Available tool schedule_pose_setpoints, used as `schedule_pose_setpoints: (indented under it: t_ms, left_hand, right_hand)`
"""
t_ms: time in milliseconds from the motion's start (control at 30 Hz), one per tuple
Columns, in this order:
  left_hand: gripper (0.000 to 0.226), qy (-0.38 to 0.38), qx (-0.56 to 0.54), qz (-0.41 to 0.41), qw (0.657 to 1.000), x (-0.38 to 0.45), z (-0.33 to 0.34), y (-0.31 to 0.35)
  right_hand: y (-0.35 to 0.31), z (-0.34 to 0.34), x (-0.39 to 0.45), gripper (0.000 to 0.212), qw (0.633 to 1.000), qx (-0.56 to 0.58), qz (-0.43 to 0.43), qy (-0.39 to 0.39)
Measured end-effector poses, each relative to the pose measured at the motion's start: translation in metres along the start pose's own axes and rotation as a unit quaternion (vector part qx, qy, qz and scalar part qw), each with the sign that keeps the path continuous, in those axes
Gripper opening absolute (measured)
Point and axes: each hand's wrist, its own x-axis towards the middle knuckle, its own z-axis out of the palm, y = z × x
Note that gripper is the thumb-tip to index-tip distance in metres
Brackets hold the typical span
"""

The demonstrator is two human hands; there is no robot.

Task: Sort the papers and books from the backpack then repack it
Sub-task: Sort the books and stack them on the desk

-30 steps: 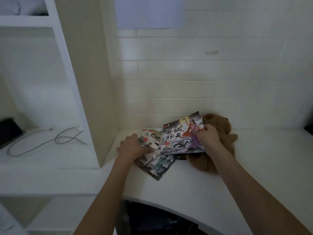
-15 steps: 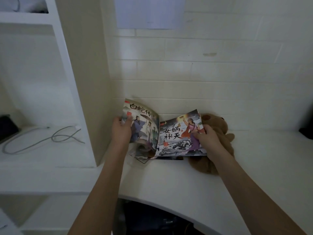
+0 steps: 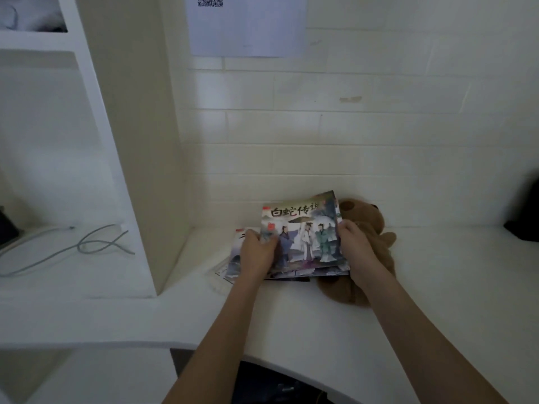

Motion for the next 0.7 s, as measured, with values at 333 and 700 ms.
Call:
schedule_pose_setpoints:
  t_ms: [333,700]
  left_hand:
    - [0.053,0.05,0.277,0.04,0.959,0.008,-0.01,-0.017]
    - [0.053,0.191,-0.026,0.088,0.977,0.009,-0.034,0.019]
  right_hand:
    - [0.008,-0.001,-0.007,0.032,0.998,0.04,-0.038,0.044]
    - [0.008,-0.003,-0.009,0.033,0.995,0.088,-0.036,0.028]
